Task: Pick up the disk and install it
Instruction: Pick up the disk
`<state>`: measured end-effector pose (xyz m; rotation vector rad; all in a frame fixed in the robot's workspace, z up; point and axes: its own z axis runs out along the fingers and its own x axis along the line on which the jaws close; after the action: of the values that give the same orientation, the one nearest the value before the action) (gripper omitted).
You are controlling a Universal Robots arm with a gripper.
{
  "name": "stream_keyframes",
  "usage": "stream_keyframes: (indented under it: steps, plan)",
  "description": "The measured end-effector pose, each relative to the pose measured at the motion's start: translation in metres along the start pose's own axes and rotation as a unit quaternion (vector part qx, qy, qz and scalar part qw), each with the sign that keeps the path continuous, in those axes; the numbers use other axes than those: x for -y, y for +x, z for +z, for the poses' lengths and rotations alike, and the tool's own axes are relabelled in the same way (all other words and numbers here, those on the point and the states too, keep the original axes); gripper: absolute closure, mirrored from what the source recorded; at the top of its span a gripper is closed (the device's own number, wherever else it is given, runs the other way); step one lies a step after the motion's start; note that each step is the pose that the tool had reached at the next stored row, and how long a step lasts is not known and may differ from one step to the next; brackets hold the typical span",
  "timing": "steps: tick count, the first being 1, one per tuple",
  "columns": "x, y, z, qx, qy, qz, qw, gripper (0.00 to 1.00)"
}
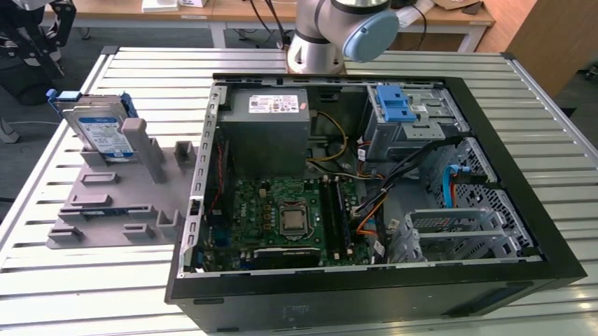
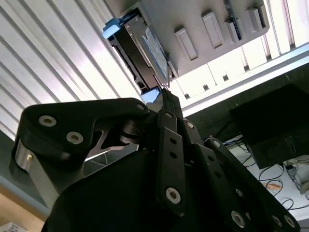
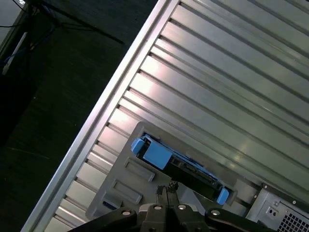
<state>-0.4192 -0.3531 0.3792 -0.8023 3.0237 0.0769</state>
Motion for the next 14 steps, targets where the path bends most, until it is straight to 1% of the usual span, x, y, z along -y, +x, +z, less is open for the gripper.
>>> stream_keyframes:
  steps: [3, 6, 14]
  plan:
    - [0.0000, 0.0000, 0.0001, -0.0011, -0.0006, -0.025, 0.9997, 0.89]
    - [0.0000, 0.0000, 0.0001, -0.0023, -0.0012, -0.050, 0.9987, 0.89]
    - [0.0000, 0.0000, 0.0001, -0.0023, -0.0013, -0.052, 0.9986, 0.89]
